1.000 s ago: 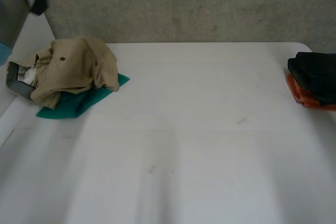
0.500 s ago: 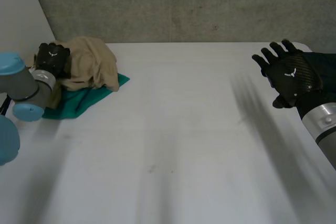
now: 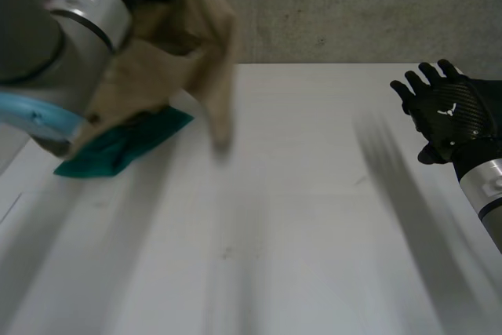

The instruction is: Fold the laundry.

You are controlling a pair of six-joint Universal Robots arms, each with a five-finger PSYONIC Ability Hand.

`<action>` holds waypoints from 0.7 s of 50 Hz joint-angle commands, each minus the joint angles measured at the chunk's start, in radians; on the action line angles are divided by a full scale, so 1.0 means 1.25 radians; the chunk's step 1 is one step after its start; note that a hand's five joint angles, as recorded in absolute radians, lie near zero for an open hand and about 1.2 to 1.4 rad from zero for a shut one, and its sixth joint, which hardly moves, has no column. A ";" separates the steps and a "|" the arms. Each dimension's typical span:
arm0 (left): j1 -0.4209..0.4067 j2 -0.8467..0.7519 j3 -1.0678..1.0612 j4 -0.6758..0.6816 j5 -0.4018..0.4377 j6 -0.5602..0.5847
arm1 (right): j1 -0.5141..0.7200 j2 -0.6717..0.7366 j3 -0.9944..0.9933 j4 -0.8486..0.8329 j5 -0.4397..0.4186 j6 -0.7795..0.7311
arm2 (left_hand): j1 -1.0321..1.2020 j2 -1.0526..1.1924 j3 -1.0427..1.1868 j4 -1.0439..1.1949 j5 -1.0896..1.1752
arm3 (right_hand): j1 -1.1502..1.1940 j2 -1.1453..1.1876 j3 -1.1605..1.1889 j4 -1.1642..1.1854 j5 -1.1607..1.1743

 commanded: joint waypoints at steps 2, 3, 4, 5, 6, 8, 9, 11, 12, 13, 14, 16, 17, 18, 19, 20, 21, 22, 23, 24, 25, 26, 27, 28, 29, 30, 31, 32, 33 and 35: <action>-0.191 -0.129 -0.061 -0.084 0.000 -0.060 | -0.004 -0.020 -0.008 0.030 0.055 0.000 | 0.200 0.157 0.169 0.156 0.195 | -0.040 -0.028 -0.029 -0.029 -0.039; -0.211 -0.158 -0.060 -0.096 -0.002 -0.061 | -0.004 -0.020 -0.009 0.038 0.065 0.000 | 0.200 0.157 0.169 0.156 0.195 | -0.040 -0.028 -0.029 -0.029 -0.039; -0.247 -0.209 -0.057 -0.127 -0.011 -0.064 | -0.004 -0.019 -0.009 0.042 0.067 0.000 | 0.200 0.157 0.169 0.156 0.195 | -0.040 -0.028 -0.029 -0.029 -0.039; -0.261 -0.233 -0.056 -0.144 -0.015 -0.065 | -0.004 -0.019 -0.009 0.044 0.070 0.000 | 0.200 0.157 0.169 0.156 0.195 | -0.040 -0.028 -0.029 -0.029 -0.039; -0.271 -0.253 -0.055 -0.161 -0.020 -0.068 | -0.003 -0.019 -0.009 0.052 0.070 0.000 | 0.200 0.157 0.169 0.156 0.195 | -0.040 -0.028 -0.029 -0.029 -0.039; -0.295 -0.291 -0.049 -0.203 -0.016 -0.073 | -0.001 -0.019 -0.009 0.058 0.070 0.000 | -0.062 -0.105 -0.094 -0.107 -0.067 | -0.040 -0.028 -0.029 -0.029 -0.039; -0.296 -0.294 -0.049 -0.211 -0.014 -0.073 | -0.001 -0.019 -0.009 0.060 0.070 0.000 | -0.302 -0.345 -0.334 -0.347 -0.307 | -0.040 -0.028 -0.029 -0.029 -0.039; -0.296 -0.294 -0.049 -0.223 -0.018 -0.072 | 0.001 -0.019 -0.009 0.070 0.071 0.000 | -0.627 -0.670 -0.659 -0.672 -0.632 | -0.040 -0.028 -0.029 -0.029 -0.039; -0.297 -0.284 -0.046 -0.223 -0.022 -0.072 | 0.002 -0.019 -0.009 0.074 0.070 0.000 | -0.677 -0.720 -0.709 -0.722 -0.682 | -0.040 -0.028 -0.029 -0.029 -0.039; -0.297 -0.270 -0.045 -0.223 -0.025 -0.072 | 0.003 -0.019 -0.009 0.077 0.071 0.000 | -0.687 -0.730 -0.719 -0.732 -0.692 | -0.040 -0.028 -0.029 -0.029 -0.039; -0.292 -0.248 -0.045 -0.220 -0.029 -0.072 | 0.008 -0.019 -0.009 0.088 0.071 0.000 | -0.694 -0.737 -0.726 -0.739 -0.699 | -0.040 -0.028 -0.029 -0.029 -0.039; -0.258 -0.173 -0.054 -0.210 -0.048 -0.072 | 0.014 -0.017 -0.010 0.102 0.071 0.002 | -0.722 -0.765 -0.754 -0.767 -0.727 | -0.040 -0.028 -0.029 -0.029 -0.039; -0.245 -0.157 -0.056 -0.207 -0.054 -0.072 | 0.019 -0.017 -0.012 0.110 0.071 0.002 | -0.722 -0.765 -0.754 -0.767 -0.727 | -0.040 -0.028 -0.029 -0.029 -0.039; -0.226 -0.142 -0.062 -0.203 -0.060 -0.072 | 0.032 -0.017 -0.013 0.128 0.074 0.009 | -0.722 -0.765 -0.754 -0.767 -0.727 | -0.040 -0.028 -0.029 -0.029 -0.039; -0.193 -0.109 -0.077 -0.197 -0.069 -0.070 | 0.041 -0.017 -0.014 0.137 0.075 0.015 | -0.720 -0.763 -0.752 -0.765 -0.725 | -0.040 -0.028 -0.029 -0.029 -0.039; -0.177 -0.095 -0.086 -0.194 -0.069 -0.067 | 0.052 -0.017 -0.016 0.147 0.076 0.024 | -0.722 -0.765 -0.754 -0.767 -0.727 | -0.040 -0.028 -0.029 -0.029 -0.039; -0.166 -0.085 -0.092 -0.194 -0.068 -0.062 | 0.062 -0.017 -0.019 0.157 0.077 0.036 | -0.722 -0.765 -0.754 -0.767 -0.727 | -0.040 -0.028 -0.029 -0.029 -0.039; -0.155 -0.072 -0.095 -0.193 -0.068 -0.061 | 0.078 -0.017 -0.025 0.179 0.082 0.064 | -0.720 -0.763 -0.752 -0.765 -0.725 | -0.040 -0.028 -0.029 -0.029 -0.039; -0.134 -0.052 -0.104 -0.193 -0.065 -0.060 | 0.085 -0.017 -0.030 0.193 0.085 0.081 | -0.720 -0.763 -0.752 -0.765 -0.725 | -0.040 -0.028 -0.029 -0.029 -0.039; -0.121 -0.044 -0.108 -0.193 -0.064 -0.060 | 0.093 -0.017 -0.035 0.209 0.088 0.098 | -0.720 -0.763 -0.752 -0.765 -0.725 | -0.040 -0.028 -0.029 -0.029 -0.039; -0.111 -0.038 -0.111 -0.193 -0.064 -0.060 | 0.106 -0.017 -0.047 0.245 0.096 0.135 | -0.720 -0.763 -0.752 -0.765 -0.725 | -0.040 -0.028 -0.029 -0.029 -0.039; -0.096 -0.036 -0.114 -0.194 -0.063 -0.059 | 0.112 -0.016 -0.053 0.265 0.099 0.154 | -0.720 -0.763 -0.752 -0.765 -0.725 | -0.040 -0.028 -0.029 -0.029 -0.039; -0.062 -0.034 -0.121 -0.197 -0.061 -0.056 | 0.118 -0.015 -0.061 0.287 0.102 0.171 | -0.722 -0.765 -0.754 -0.767 -0.727 | -0.040 -0.028 -0.029 -0.029 -0.039; -0.047 -0.033 -0.124 -0.197 -0.060 -0.054 | 0.125 -0.012 -0.068 0.308 0.104 0.189 | -0.722 -0.765 -0.754 -0.767 -0.727 | -0.040 -0.028 -0.029 -0.029 -0.039; -0.032 -0.034 -0.126 -0.197 -0.059 -0.050 | 0.137 -0.011 -0.081 0.347 0.107 0.225 | -0.722 -0.765 -0.754 -0.767 -0.727 | -0.040 -0.028 -0.029 -0.029 -0.039; -0.003 -0.039 -0.130 -0.196 -0.047 -0.036 | 0.143 -0.008 -0.085 0.363 0.108 0.241 | -0.722 -0.765 -0.754 -0.767 -0.727 | -0.040 -0.028 -0.029 -0.029 -0.039; 0.009 -0.048 -0.130 -0.196 -0.038 -0.024 | 0.148 -0.004 -0.089 0.378 0.109 0.256 | -0.722 -0.765 -0.754 -0.767 -0.727 | -0.040 -0.028 -0.029 -0.029 -0.039; 0.021 -0.061 -0.129 -0.196 -0.028 -0.010 | 0.153 0.001 -0.091 0.390 0.109 0.268 | -0.722 -0.765 -0.754 -0.767 -0.727 | -0.040 -0.028 -0.029 -0.029 -0.039; 0.030 -0.077 -0.126 -0.196 -0.015 0.007 | 0.161 0.010 -0.091 0.405 0.106 0.290 | -0.722 -0.765 -0.754 -0.767 -0.727 | -0.040 -0.028 -0.029 -0.029 -0.039; 0.063 -0.135 -0.113 -0.188 0.028 0.080 | 0.172 0.018 -0.090 0.404 0.105 0.303 | -0.722 -0.765 -0.754 -0.767 -0.727 | -0.040 -0.028 -0.029 -0.029 -0.039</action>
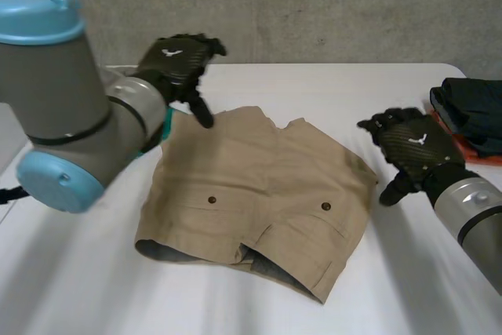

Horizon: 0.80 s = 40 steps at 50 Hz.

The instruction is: Fold the laundry.

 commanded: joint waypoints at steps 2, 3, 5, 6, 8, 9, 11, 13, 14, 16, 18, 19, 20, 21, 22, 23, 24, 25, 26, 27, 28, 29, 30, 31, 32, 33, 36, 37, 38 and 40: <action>0.133 -0.133 0.026 0.006 0.112 0.169 | 0.077 0.044 -0.019 0.077 0.009 0.116 | -0.026 -0.017 -0.019 -0.015 -0.007 | -0.040 -0.028 -0.029 -0.029 -0.039; 0.157 -0.170 0.047 0.005 0.145 0.220 | 0.090 0.051 -0.019 0.072 0.014 0.115 | -0.026 -0.017 -0.019 -0.015 -0.007 | -0.040 -0.028 -0.029 -0.029 -0.039; 0.169 -0.216 0.072 0.005 0.177 0.263 | 0.130 0.075 -0.016 0.058 0.038 0.115 | -0.028 -0.020 -0.021 -0.017 -0.009 | -0.040 -0.028 -0.029 -0.029 -0.039; 0.175 -0.237 0.087 0.005 0.192 0.286 | 0.143 0.084 -0.015 0.053 0.051 0.113 | -0.030 -0.022 -0.023 -0.019 -0.012 | -0.040 -0.028 -0.029 -0.029 -0.039; 0.188 -0.296 0.138 0.005 0.229 0.340 | 0.170 0.106 -0.010 0.038 0.081 0.108 | -0.033 -0.024 -0.026 -0.022 -0.014 | -0.040 -0.028 -0.029 -0.029 -0.039; 0.190 -0.314 0.155 0.005 0.240 0.356 | 0.196 0.122 -0.008 0.018 0.108 0.107 | -0.035 -0.027 -0.028 -0.024 -0.016 | -0.040 -0.028 -0.029 -0.029 -0.039; 0.193 -0.366 0.205 0.005 0.258 0.387 | 0.219 0.137 -0.001 -0.004 0.144 0.106 | -0.035 -0.027 -0.028 -0.024 -0.017 | -0.040 -0.028 -0.029 -0.029 -0.039; 0.199 -0.400 0.238 0.005 0.266 0.400 | 0.242 0.152 0.008 -0.037 0.172 0.105 | -0.035 -0.027 -0.028 -0.024 -0.017 | -0.040 -0.028 -0.029 -0.029 -0.039; 0.203 -0.416 0.254 0.005 0.266 0.406 | 0.247 0.154 0.011 -0.049 0.180 0.105 | -0.035 -0.027 -0.028 -0.024 -0.017 | -0.040 -0.028 -0.029 -0.029 -0.039; 0.212 -0.455 0.292 -0.006 0.266 0.412 | 0.257 0.159 0.014 -0.068 0.186 0.104 | -0.012 -0.003 -0.005 -0.001 0.007 | -0.040 -0.028 -0.029 -0.029 -0.039; 0.210 -0.474 0.301 -0.023 0.268 0.413 | 0.261 0.169 0.016 -0.087 0.187 0.102 | 0.117 0.125 0.124 0.127 0.135 | 0.019 0.031 0.030 0.031 0.020; 0.209 -0.476 0.300 -0.030 0.271 0.412 | 0.262 0.175 0.013 -0.091 0.187 0.101 | 0.188 0.196 0.194 0.198 0.206 | 0.104 0.116 0.114 0.115 0.104; 0.206 -0.479 0.300 -0.040 0.273 0.412 | 0.261 0.186 0.008 -0.093 0.187 0.097 | 0.263 0.271 0.270 0.273 0.281 | 0.230 0.242 0.241 0.241 0.231; 0.203 -0.479 0.297 -0.050 0.277 0.411 | 0.261 0.193 0.005 -0.093 0.187 0.094 | 0.370 0.378 0.377 0.381 0.389 | 0.311 0.322 0.321 0.322 0.311; 0.198 -0.479 0.291 -0.072 0.283 0.411 | 0.258 0.201 0.001 -0.093 0.187 0.088 | 0.764 0.772 0.771 0.775 0.783 | 0.437 0.449 0.447 0.448 0.437; 0.196 -0.478 0.289 -0.081 0.283 0.410 | 0.252 0.207 -0.003 -0.093 0.188 0.080 | 0.898 0.906 0.905 0.909 0.917 | 0.613 0.624 0.623 0.624 0.613; 0.190 -0.476 0.286 -0.093 0.278 0.410 | 0.246 0.213 -0.011 -0.095 0.193 0.061 | 0.900 0.908 0.906 0.910 0.918 | 0.934 0.946 0.945 0.946 0.935; 0.185 -0.476 0.285 -0.097 0.275 0.410 | 0.244 0.214 -0.017 -0.096 0.196 0.047 | 0.900 0.908 0.906 0.910 0.918 | 0.938 0.949 0.948 0.949 0.938; 0.171 -0.468 0.282 -0.102 0.266 0.405 | 0.240 0.214 -0.026 -0.097 0.197 0.035 | 0.900 0.908 0.906 0.910 0.918 | 0.938 0.949 0.948 0.949 0.938; 0.163 -0.461 0.282 -0.102 0.257 0.400 | 0.235 0.213 -0.038 -0.100 0.197 0.017 | 0.900 0.908 0.906 0.910 0.918 | 0.938 0.949 0.948 0.949 0.938; 0.156 -0.447 0.281 -0.104 0.246 0.396 | 0.223 0.211 -0.058 -0.106 0.197 -0.012 | 0.900 0.908 0.906 0.910 0.918 | 0.938 0.949 0.948 0.949 0.938; 0.142 -0.404 0.272 -0.108 0.213 0.382 | 0.212 0.211 -0.071 -0.111 0.197 -0.030 | 0.900 0.908 0.906 0.910 0.918 | 0.938 0.949 0.948 0.949 0.938; 0.134 -0.377 0.260 -0.108 0.195 0.368 | 0.194 0.209 -0.090 -0.116 0.197 -0.051 | 0.900 0.908 0.906 0.910 0.918 | 0.938 0.949 0.948 0.949 0.938; 0.127 -0.349 0.246 -0.107 0.177 0.353 | 0.181 0.208 -0.104 -0.119 0.196 -0.067 | 0.900 0.908 0.906 0.910 0.918 | 0.938 0.949 0.948 0.949 0.938; 0.120 -0.322 0.229 -0.105 0.163 0.336 | 0.148 0.203 -0.141 -0.123 0.190 -0.106 | 0.900 0.908 0.906 0.910 0.918 | 0.938 0.949 0.948 0.949 0.938; 0.103 -0.271 0.192 -0.102 0.138 0.300 | 0.135 0.202 -0.158 -0.123 0.187 -0.125 | 0.900 0.908 0.906 0.910 0.918 | 0.938 0.949 0.948 0.949 0.938; 0.072 -0.199 0.145 -0.091 0.114 0.238 | 0.104 0.199 -0.253 -0.123 0.181 -0.188 | 0.900 0.908 0.906 0.910 0.918 | 0.938 0.949 0.948 0.949 0.938; 0.046 -0.152 0.116 -0.082 0.104 0.195 | 0.099 0.201 -0.276 -0.124 0.177 -0.201 | 0.900 0.908 0.906 0.910 0.918 | 0.938 0.949 0.948 0.949 0.938; 0.033 -0.129 0.100 -0.078 0.099 0.174 | 0.098 0.201 -0.302 -0.124 0.170 -0.211 | 0.900 0.908 0.906 0.910 0.918 | 0.938 0.949 0.948 0.949 0.938; 0.002 -0.089 0.065 -0.074 0.084 0.131 | 0.092 0.213 -0.375 -0.128 0.131 -0.222 | 0.900 0.908 0.906 0.910 0.918 | 0.938 0.949 0.948 0.949 0.938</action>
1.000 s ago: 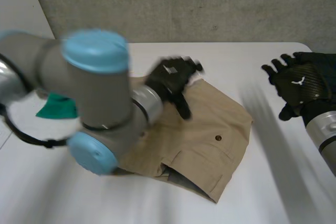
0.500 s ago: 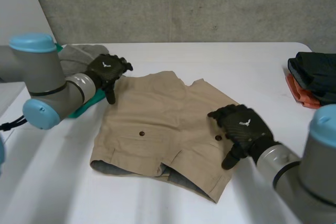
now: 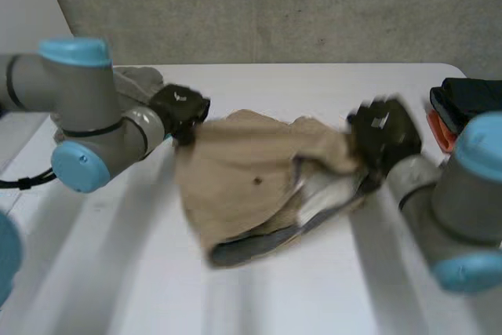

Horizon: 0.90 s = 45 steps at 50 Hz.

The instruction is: Fold the laundry.

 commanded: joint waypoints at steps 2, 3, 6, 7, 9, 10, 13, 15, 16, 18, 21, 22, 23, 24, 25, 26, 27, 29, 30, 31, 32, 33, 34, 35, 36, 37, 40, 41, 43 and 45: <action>-0.136 0.221 -0.174 0.034 -0.086 -0.214 | -0.045 0.032 -0.235 -0.017 -0.105 -0.084 | 0.190 0.162 0.166 0.159 0.211 | 0.236 0.183 0.198 0.162 0.206; -0.151 0.231 -0.190 0.039 -0.097 -0.230 | -0.053 0.074 -0.276 -0.033 -0.166 -0.084 | 0.190 0.162 0.166 0.159 0.211 | 0.236 0.183 0.198 0.162 0.206; -0.221 0.244 -0.249 0.067 -0.143 -0.279 | -0.084 0.131 -0.332 -0.062 -0.250 -0.080 | 0.190 0.162 0.166 0.159 0.211 | 0.236 0.183 0.198 0.162 0.206; -0.241 0.243 -0.261 0.077 -0.156 -0.286 | -0.101 0.164 -0.354 -0.078 -0.299 -0.076 | 0.190 0.162 0.166 0.159 0.211 | 0.236 0.183 0.198 0.162 0.206; -0.299 0.226 -0.287 0.104 -0.192 -0.302 | -0.110 0.196 -0.367 -0.092 -0.335 -0.073 | 0.190 0.162 0.166 0.159 0.211 | 0.236 0.183 0.198 0.162 0.206; -0.317 0.216 -0.293 0.114 -0.204 -0.305 | -0.113 0.214 -0.375 -0.097 -0.351 -0.069 | 0.190 0.162 0.166 0.159 0.211 | 0.236 0.183 0.198 0.162 0.206; -0.378 0.155 -0.291 0.148 -0.248 -0.308 | -0.124 0.286 -0.391 -0.103 -0.383 -0.055 | -0.070 -0.098 -0.094 -0.101 -0.049 | 0.236 0.183 0.198 0.162 0.206; -0.393 0.134 -0.284 0.153 -0.265 -0.308 | -0.129 0.318 -0.386 -0.101 -0.377 -0.057 | -0.306 -0.335 -0.330 -0.337 -0.286 | -0.082 -0.135 -0.119 -0.155 -0.111; -0.398 0.121 -0.275 0.153 -0.282 -0.307 | -0.133 0.319 -0.381 -0.099 -0.371 -0.057 | -0.433 -0.461 -0.457 -0.464 -0.412 | -0.341 -0.394 -0.378 -0.414 -0.370; -0.398 0.119 -0.267 0.152 -0.298 -0.307 | -0.153 0.314 -0.363 -0.096 -0.336 -0.055 | -0.523 -0.551 -0.547 -0.554 -0.502 | -0.742 -0.795 -0.779 -0.815 -0.771; -0.387 0.142 -0.271 0.154 -0.328 -0.306 | -0.174 0.302 -0.333 -0.087 -0.270 -0.047 | -0.662 -0.690 -0.686 -0.693 -0.641 | -0.742 -0.795 -0.779 -0.815 -0.771; -0.380 0.153 -0.273 0.156 -0.334 -0.303 | -0.183 0.275 -0.306 -0.076 -0.225 -0.026 | -0.671 -0.700 -0.695 -0.702 -0.651 | -0.742 -0.795 -0.779 -0.815 -0.771; -0.369 0.168 -0.277 0.156 -0.337 -0.301 | -0.186 0.252 -0.294 -0.068 -0.204 -0.010 | -0.676 -0.705 -0.700 -0.707 -0.656 | -0.742 -0.795 -0.779 -0.815 -0.771; -0.339 0.202 -0.288 0.154 -0.339 -0.298 | -0.188 0.220 -0.279 -0.058 -0.179 0.012 | -0.676 -0.705 -0.700 -0.707 -0.656 | -0.742 -0.795 -0.779 -0.815 -0.771; -0.325 0.218 -0.295 0.154 -0.336 -0.298 | -0.191 0.183 -0.265 -0.048 -0.163 0.035 | -0.676 -0.705 -0.700 -0.707 -0.656 | -0.742 -0.795 -0.779 -0.815 -0.771; -0.311 0.234 -0.304 0.156 -0.335 -0.298 | -0.194 0.112 -0.235 -0.025 -0.134 0.090 | -0.676 -0.705 -0.700 -0.707 -0.656 | -0.742 -0.795 -0.779 -0.815 -0.771; -0.298 0.250 -0.314 0.157 -0.334 -0.300 | -0.196 0.075 -0.218 -0.010 -0.123 0.123 | -0.676 -0.705 -0.700 -0.707 -0.656 | -0.742 -0.795 -0.779 -0.815 -0.771; -0.268 0.295 -0.342 0.159 -0.329 -0.298 | -0.197 0.022 -0.192 0.020 -0.112 0.164 | -0.676 -0.705 -0.700 -0.707 -0.656 | -0.742 -0.795 -0.779 -0.815 -0.771; -0.262 0.303 -0.349 0.159 -0.325 -0.298 | -0.199 -0.033 -0.166 0.063 -0.110 0.197 | -0.676 -0.705 -0.700 -0.707 -0.656 | -0.742 -0.795 -0.779 -0.815 -0.771; -0.250 0.317 -0.365 0.160 -0.314 -0.298 | -0.199 -0.054 -0.154 0.093 -0.110 0.203 | -0.676 -0.705 -0.700 -0.707 -0.656 | -0.742 -0.795 -0.779 -0.815 -0.771; -0.245 0.320 -0.375 0.162 -0.306 -0.298 | -0.199 -0.077 -0.144 0.124 -0.110 0.205 | -0.674 -0.702 -0.698 -0.705 -0.653 | -0.742 -0.795 -0.779 -0.815 -0.771; -0.237 0.323 -0.384 0.160 -0.295 -0.298 | -0.198 -0.097 -0.133 0.156 -0.110 0.204 | -0.671 -0.700 -0.695 -0.702 -0.651 | -0.742 -0.795 -0.779 -0.815 -0.771; -0.228 0.323 -0.394 0.162 -0.284 -0.298 | -0.197 -0.141 -0.114 0.226 -0.112 0.204 | -0.667 -0.695 -0.691 -0.698 -0.646 | -0.742 -0.795 -0.779 -0.815 -0.771; -0.213 0.323 -0.413 0.159 -0.260 -0.298 | -0.196 -0.161 -0.102 0.264 -0.113 0.202 | -0.660 -0.688 -0.684 -0.691 -0.639 | -0.742 -0.795 -0.779 -0.815 -0.771; -0.202 0.323 -0.428 0.159 -0.246 -0.298 | -0.196 -0.177 -0.089 0.304 -0.115 0.202 | -0.652 -0.681 -0.677 -0.684 -0.632 | -0.742 -0.795 -0.779 -0.815 -0.771; -0.194 0.321 -0.438 0.159 -0.233 -0.298 | -0.193 -0.193 -0.080 0.331 -0.116 0.201 | -0.648 -0.676 -0.672 -0.679 -0.627 | -0.742 -0.795 -0.779 -0.815 -0.771; -0.191 0.314 -0.472 0.159 -0.184 -0.301 | -0.185 -0.228 -0.013 0.427 -0.123 0.185 | -0.627 -0.655 -0.651 -0.658 -0.606 | -0.742 -0.795 -0.779 -0.815 -0.771; -0.191 0.309 -0.477 0.158 -0.175 -0.304 | -0.185 -0.233 0.027 0.438 -0.126 0.168 | -0.622 -0.651 -0.646 -0.653 -0.602 | -0.742 -0.795 -0.779 -0.815 -0.771; -0.199 0.288 -0.481 0.159 -0.160 -0.312 | -0.183 -0.235 0.067 0.432 -0.126 0.147 | -0.603 -0.632 -0.627 -0.634 -0.583 | -0.717 -0.770 -0.754 -0.790 -0.746; -0.215 0.270 -0.478 0.162 -0.158 -0.317 | -0.182 -0.230 0.124 0.395 -0.127 0.137 | -0.598 -0.627 -0.622 -0.630 -0.578 | -0.696 -0.749 -0.733 -0.769 -0.725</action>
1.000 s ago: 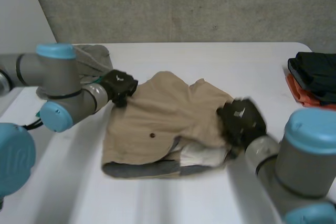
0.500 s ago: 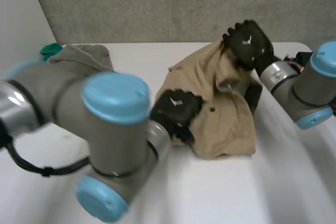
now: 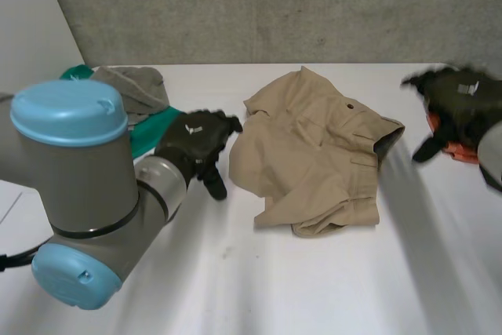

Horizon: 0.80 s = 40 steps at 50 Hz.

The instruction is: Fold the laundry.

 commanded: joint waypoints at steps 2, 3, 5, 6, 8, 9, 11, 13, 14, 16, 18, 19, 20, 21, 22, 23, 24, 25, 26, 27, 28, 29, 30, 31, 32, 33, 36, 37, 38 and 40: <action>-0.052 -0.071 -0.018 0.005 0.055 -0.035 | 0.016 -0.011 0.187 -0.020 -0.009 -0.060 | 0.062 0.069 0.068 0.071 0.074 | 0.016 0.032 0.034 0.032 0.022; -0.062 -0.079 -0.014 0.006 0.055 -0.045 | 0.025 -0.006 0.201 -0.044 -0.007 -0.059 | 0.062 0.069 0.068 0.071 0.074 | 0.025 0.042 0.043 0.042 0.031; -0.077 -0.096 -0.003 0.012 0.053 -0.066 | 0.072 0.020 0.231 -0.116 -0.005 -0.054 | 0.062 0.069 0.068 0.071 0.074 | 0.062 0.079 0.080 0.079 0.069; -0.090 -0.122 0.010 0.018 0.049 -0.082 | 0.088 0.033 0.238 -0.139 -0.003 -0.053 | 0.062 0.069 0.068 0.071 0.074 | 0.072 0.089 0.090 0.089 0.078; -0.099 -0.150 0.026 0.024 0.039 -0.092 | 0.123 0.077 0.249 -0.194 0.005 -0.047 | 0.062 0.069 0.068 0.071 0.074 | 0.081 0.098 0.099 0.098 0.088; -0.102 -0.165 0.036 0.026 0.031 -0.093 | 0.132 0.091 0.250 -0.208 0.008 -0.044 | 0.060 0.066 0.066 0.069 0.071 | 0.084 0.100 0.102 0.101 0.090; -0.114 -0.205 0.073 0.026 -0.002 -0.096 | 0.143 0.116 0.249 -0.231 0.019 -0.043 | 0.060 0.066 0.065 0.069 0.071 | 0.095 0.112 0.113 0.112 0.102; -0.119 -0.233 0.102 0.026 -0.029 -0.096 | 0.157 0.151 0.247 -0.263 0.035 -0.043 | 0.060 0.066 0.065 0.069 0.071 | 0.098 0.115 0.116 0.115 0.104; -0.126 -0.263 0.135 0.026 -0.057 -0.094 | 0.159 0.166 0.243 -0.275 0.043 -0.043 | 0.062 0.069 0.068 0.071 0.074 | 0.102 0.119 0.120 0.119 0.109; -0.132 -0.290 0.167 0.023 -0.086 -0.093 | 0.171 0.205 0.230 -0.311 0.064 -0.050 | 0.074 0.080 0.079 0.083 0.085 | 0.154 0.171 0.172 0.171 0.160; -0.135 -0.327 0.210 0.021 -0.129 -0.089 | 0.182 0.230 0.216 -0.329 0.080 -0.054 | 0.202 0.208 0.208 0.211 0.214 | 0.196 0.213 0.214 0.213 0.203; -0.136 -0.337 0.220 0.022 -0.144 -0.091 | 0.193 0.252 0.198 -0.342 0.091 -0.056 | 0.284 0.291 0.290 0.294 0.296 | 0.289 0.306 0.307 0.306 0.296; -0.136 -0.343 0.230 0.023 -0.157 -0.089 | 0.197 0.262 0.189 -0.344 0.094 -0.059 | 0.387 0.394 0.393 0.397 0.399 | 0.349 0.365 0.366 0.365 0.355; -0.136 -0.350 0.245 0.026 -0.184 -0.089 | 0.200 0.270 0.183 -0.347 0.098 -0.060 | 0.602 0.609 0.608 0.612 0.614 | 0.417 0.433 0.435 0.433 0.423; -0.136 -0.351 0.250 0.028 -0.197 -0.089 | 0.200 0.278 0.177 -0.348 0.102 -0.061 | 0.700 0.706 0.706 0.709 0.712 | 0.499 0.515 0.517 0.515 0.505; -0.136 -0.350 0.253 0.028 -0.211 -0.089 | 0.197 0.286 0.167 -0.351 0.109 -0.064 | 0.810 0.817 0.816 0.820 0.822 | 0.811 0.828 0.829 0.828 0.818; -0.135 -0.347 0.256 0.030 -0.225 -0.088 | 0.195 0.288 0.162 -0.354 0.113 -0.065 | 0.850 0.857 0.856 0.860 0.862 | 0.932 0.949 0.950 0.949 0.938; -0.133 -0.343 0.256 0.030 -0.229 -0.088 | 0.192 0.286 0.158 -0.358 0.114 -0.066 | 0.851 0.857 0.857 0.860 0.863 | 0.933 0.950 0.951 0.950 0.940; -0.133 -0.337 0.254 0.033 -0.230 -0.088 | 0.191 0.284 0.156 -0.364 0.115 -0.066 | 0.851 0.857 0.857 0.860 0.863 | 0.933 0.950 0.951 0.950 0.940; -0.133 -0.328 0.252 0.033 -0.230 -0.089 | 0.186 0.271 0.152 -0.378 0.116 -0.067 | 0.851 0.857 0.857 0.860 0.863 | 0.933 0.950 0.951 0.950 0.940; -0.132 -0.294 0.246 0.034 -0.230 -0.088 | 0.185 0.257 0.151 -0.385 0.115 -0.070 | 0.851 0.857 0.857 0.860 0.863 | 0.933 0.950 0.951 0.950 0.940; -0.131 -0.272 0.243 0.033 -0.230 -0.088 | 0.184 0.237 0.147 -0.389 0.114 -0.072 | 0.851 0.857 0.857 0.860 0.863 | 0.933 0.950 0.951 0.950 0.940; -0.130 -0.250 0.242 0.033 -0.230 -0.088 | 0.183 0.212 0.143 -0.390 0.114 -0.077 | 0.851 0.857 0.857 0.860 0.863 | 0.933 0.950 0.951 0.950 0.940; -0.127 -0.226 0.239 0.030 -0.229 -0.088 | 0.180 0.157 0.130 -0.386 0.112 -0.089 | 0.851 0.857 0.857 0.860 0.863 | 0.933 0.950 0.951 0.950 0.940; -0.120 -0.180 0.230 0.030 -0.229 -0.085 | 0.182 0.128 0.123 -0.385 0.109 -0.096 | 0.851 0.857 0.857 0.860 0.863 | 0.933 0.950 0.951 0.950 0.940; -0.118 -0.155 0.226 0.033 -0.229 -0.081 | 0.184 0.101 0.112 -0.382 0.109 -0.103 | 0.851 0.857 0.857 0.860 0.863 | 0.933 0.950 0.951 0.950 0.940; -0.094 -0.031 0.218 0.034 -0.228 -0.048 | 0.186 0.006 0.056 -0.344 0.104 -0.135 | 0.851 0.857 0.857 0.860 0.863 | 0.933 0.950 0.951 0.950 0.940; -0.089 0.002 0.216 0.037 -0.226 -0.037 | 0.186 -0.017 0.036 -0.323 0.103 -0.140 | 0.851 0.857 0.857 0.860 0.863 | 0.933 0.950 0.951 0.950 0.940; -0.083 0.034 0.216 0.040 -0.223 -0.023 | 0.186 -0.052 -0.014 -0.275 0.103 -0.142 | 0.851 0.857 0.857 0.860 0.863 | 0.933 0.950 0.951 0.950 0.940; -0.071 0.120 0.220 0.061 -0.213 0.016 | 0.185 -0.084 -0.074 -0.219 0.103 -0.141 | 0.851 0.857 0.857 0.860 0.863 | 0.933 0.950 0.951 0.950 0.940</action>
